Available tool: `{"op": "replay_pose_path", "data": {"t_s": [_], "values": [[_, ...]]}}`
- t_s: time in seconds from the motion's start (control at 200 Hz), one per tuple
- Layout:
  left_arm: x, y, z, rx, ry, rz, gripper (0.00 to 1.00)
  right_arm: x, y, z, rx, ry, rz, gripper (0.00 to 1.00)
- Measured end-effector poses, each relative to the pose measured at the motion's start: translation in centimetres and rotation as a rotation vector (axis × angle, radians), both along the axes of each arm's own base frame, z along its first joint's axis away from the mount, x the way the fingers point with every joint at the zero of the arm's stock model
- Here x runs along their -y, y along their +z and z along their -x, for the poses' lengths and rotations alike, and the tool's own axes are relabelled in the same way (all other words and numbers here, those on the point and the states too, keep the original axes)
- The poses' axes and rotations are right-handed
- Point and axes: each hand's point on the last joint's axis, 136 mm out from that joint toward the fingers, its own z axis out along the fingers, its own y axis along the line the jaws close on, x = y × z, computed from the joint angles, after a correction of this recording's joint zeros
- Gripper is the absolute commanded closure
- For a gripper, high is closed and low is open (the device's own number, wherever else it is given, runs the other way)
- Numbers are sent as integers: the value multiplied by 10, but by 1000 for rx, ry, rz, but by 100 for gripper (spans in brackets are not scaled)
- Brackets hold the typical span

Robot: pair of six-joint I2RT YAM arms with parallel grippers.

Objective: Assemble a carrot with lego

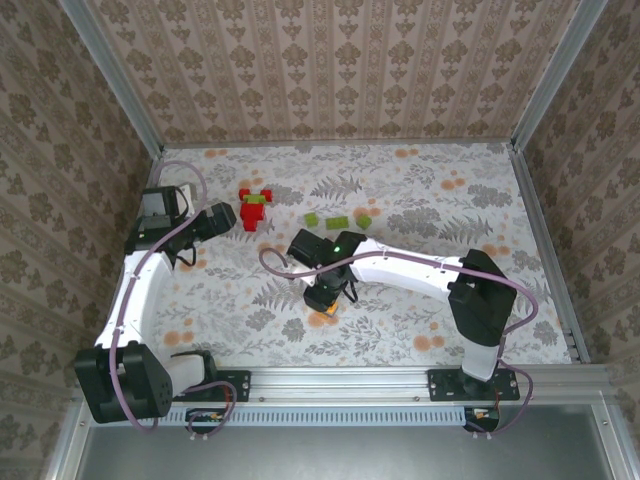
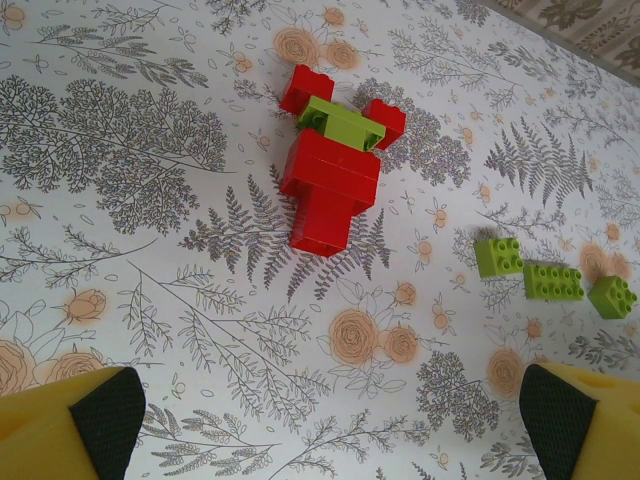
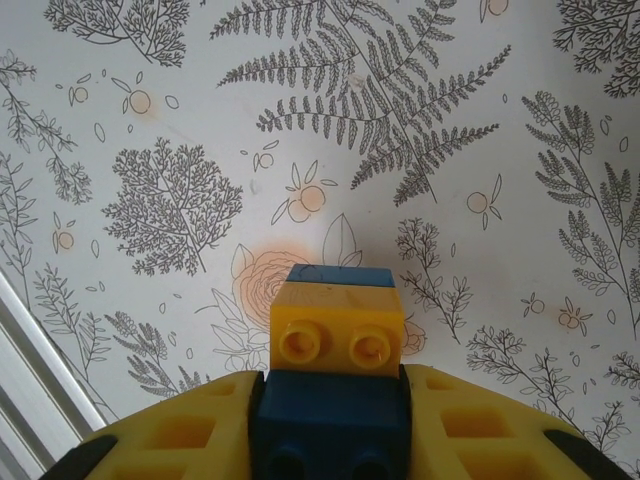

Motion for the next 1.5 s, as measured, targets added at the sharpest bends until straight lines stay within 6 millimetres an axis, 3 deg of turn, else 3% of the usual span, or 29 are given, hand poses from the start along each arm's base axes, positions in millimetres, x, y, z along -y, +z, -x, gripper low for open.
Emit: {"op": "replay_pose_path", "data": {"t_s": [0.95, 1.28, 1.505], "values": [[0, 0, 0, 0, 0, 0, 0, 1, 10, 2, 18, 26, 24, 69], [0, 0, 0, 0, 0, 0, 0, -11, 32, -8, 47, 52, 8, 68], [0, 0, 0, 0, 0, 0, 0, -10, 20, -13, 47, 56, 45, 68]]}}
